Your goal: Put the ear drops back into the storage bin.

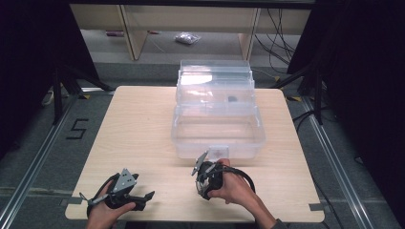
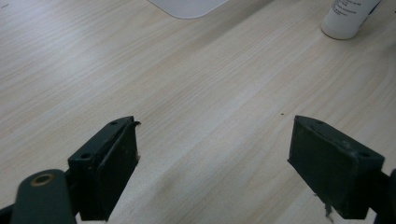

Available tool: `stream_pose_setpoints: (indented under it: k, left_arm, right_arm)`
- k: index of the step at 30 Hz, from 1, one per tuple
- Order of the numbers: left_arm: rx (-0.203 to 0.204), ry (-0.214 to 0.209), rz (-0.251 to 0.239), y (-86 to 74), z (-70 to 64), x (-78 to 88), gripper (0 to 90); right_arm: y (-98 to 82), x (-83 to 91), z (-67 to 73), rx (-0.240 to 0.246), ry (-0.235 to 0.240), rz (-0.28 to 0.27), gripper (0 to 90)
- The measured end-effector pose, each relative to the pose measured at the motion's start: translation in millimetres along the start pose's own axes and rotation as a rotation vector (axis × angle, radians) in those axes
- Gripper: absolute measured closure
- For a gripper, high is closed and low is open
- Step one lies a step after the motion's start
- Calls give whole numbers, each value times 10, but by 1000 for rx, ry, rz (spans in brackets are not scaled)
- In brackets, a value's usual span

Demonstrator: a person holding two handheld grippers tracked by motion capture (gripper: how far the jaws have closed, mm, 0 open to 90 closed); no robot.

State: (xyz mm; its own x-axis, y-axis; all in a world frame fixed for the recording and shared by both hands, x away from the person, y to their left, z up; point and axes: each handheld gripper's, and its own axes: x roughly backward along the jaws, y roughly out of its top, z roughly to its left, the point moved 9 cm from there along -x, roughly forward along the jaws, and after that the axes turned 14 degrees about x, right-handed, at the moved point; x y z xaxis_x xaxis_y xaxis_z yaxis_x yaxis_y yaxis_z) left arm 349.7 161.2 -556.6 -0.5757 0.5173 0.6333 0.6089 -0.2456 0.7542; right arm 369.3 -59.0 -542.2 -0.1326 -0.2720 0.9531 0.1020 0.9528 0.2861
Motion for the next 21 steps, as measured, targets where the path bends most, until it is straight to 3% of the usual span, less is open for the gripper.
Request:
stream_pose_setpoints:
  k: [2, 4, 5, 7, 8, 9, 11, 13, 15, 16, 17, 21]
  left_arm:
    - [-9, 3, 5, 0, 7, 3, 150]
    - [-27, 11, 16, -11, 25, 6, 150]
    - [-27, 9, 16, -10, 24, 5, 150]
    - [-4, -1, -6, 6, -1, -7, 150]
    - [-3, 0, -1, 3, -2, 0, 150]
    - [-29, 17, 13, -8, 31, 4, 150]
    - [-5, 5, 9, -3, 3, 7, 150]
    - [-16, 12, 6, 2, 20, 5, 150]
    - [-32, 12, 17, -9, 30, 12, 150]
    - [-30, 12, 17, -7, 31, 11, 150]
    - [-17, 13, 8, 0, 21, 7, 150]
    - [-31, 17, 23, -10, 33, 19, 150]
  right_arm:
    - [1, -14, -16, -9, -4, 10, 364]
    - [23, -38, -46, 13, -10, -4, 384]
    - [17, -42, -40, 2, -9, 11, 392]
    - [45, -59, -45, 28, -5, -10, 410]
    - [49, -69, -52, 35, -11, -5, 418]
    - [60, -73, -37, 37, 2, -9, 425]
    - [74, -79, -38, 39, -3, -9, 441]
    - [88, -88, -57, 59, -6, -12, 461]
    - [91, -91, -52, 42, -12, -6, 480]
    - [96, -94, -60, 60, -13, -7, 502]
    - [93, -89, -44, 39, -12, 1, 528]
    - [77, -78, -68, 66, -31, 27, 597]
